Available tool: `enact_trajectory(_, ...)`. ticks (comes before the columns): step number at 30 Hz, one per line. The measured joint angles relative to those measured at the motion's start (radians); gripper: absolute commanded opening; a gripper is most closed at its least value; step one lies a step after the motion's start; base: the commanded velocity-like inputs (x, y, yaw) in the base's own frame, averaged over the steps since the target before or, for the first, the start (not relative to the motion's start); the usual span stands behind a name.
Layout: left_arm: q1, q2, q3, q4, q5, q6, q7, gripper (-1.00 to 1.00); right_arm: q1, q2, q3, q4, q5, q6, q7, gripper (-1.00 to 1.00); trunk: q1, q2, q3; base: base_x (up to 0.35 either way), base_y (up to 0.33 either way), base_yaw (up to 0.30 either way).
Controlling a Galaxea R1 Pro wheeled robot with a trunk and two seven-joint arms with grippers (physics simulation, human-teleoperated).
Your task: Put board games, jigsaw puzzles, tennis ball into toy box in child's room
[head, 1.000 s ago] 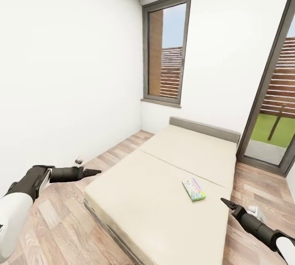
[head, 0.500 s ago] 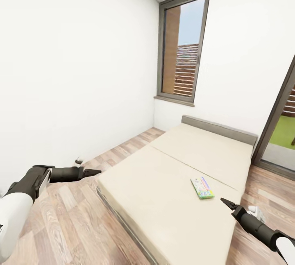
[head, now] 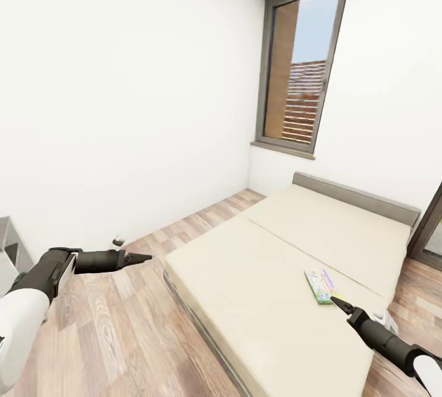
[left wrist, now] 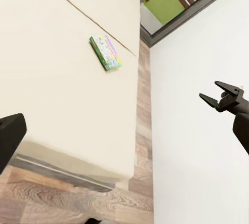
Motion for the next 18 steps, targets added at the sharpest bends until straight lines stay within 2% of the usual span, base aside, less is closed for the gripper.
enact_trajectory(18, 0.0, -0.001, 0.0, 0.0, 0.0, 0.0, -0.001, 1.0, 0.0, 0.0, 0.001, 0.0, 0.0, -0.003, 0.001, 1.0, 0.0, 0.0, -0.002, 0.0, 0.0, 0.284)
